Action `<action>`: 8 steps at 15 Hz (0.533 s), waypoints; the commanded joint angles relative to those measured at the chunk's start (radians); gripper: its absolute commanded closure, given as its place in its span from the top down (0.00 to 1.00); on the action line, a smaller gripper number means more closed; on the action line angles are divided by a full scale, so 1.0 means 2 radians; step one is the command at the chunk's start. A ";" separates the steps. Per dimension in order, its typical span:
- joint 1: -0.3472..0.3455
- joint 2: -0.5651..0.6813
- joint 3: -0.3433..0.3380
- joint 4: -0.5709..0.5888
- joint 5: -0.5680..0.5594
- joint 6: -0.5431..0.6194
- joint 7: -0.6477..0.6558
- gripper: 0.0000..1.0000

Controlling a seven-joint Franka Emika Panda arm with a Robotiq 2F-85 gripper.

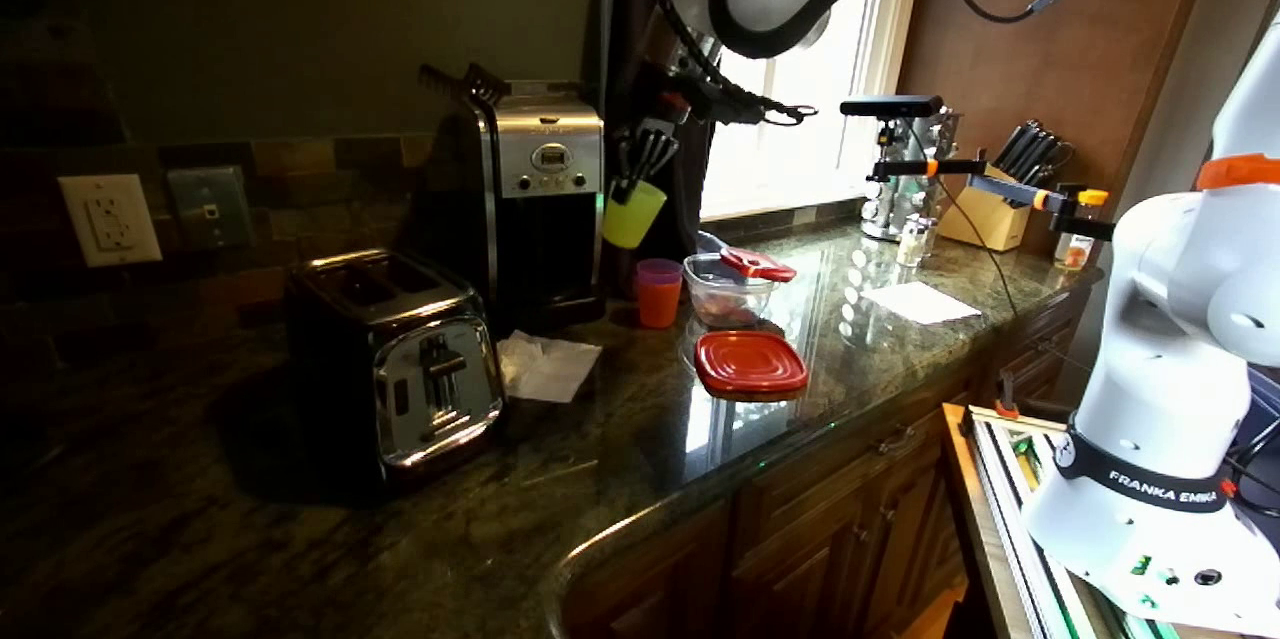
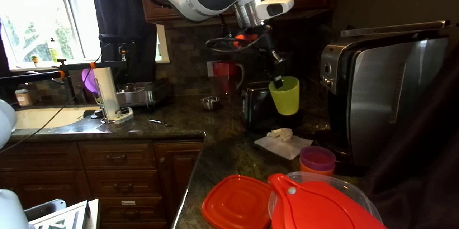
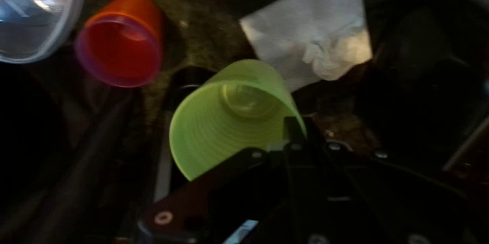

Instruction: Stack the yellow cup with the orange cup

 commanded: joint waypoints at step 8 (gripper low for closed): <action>-0.007 0.059 -0.023 0.094 -0.086 -0.194 0.037 0.01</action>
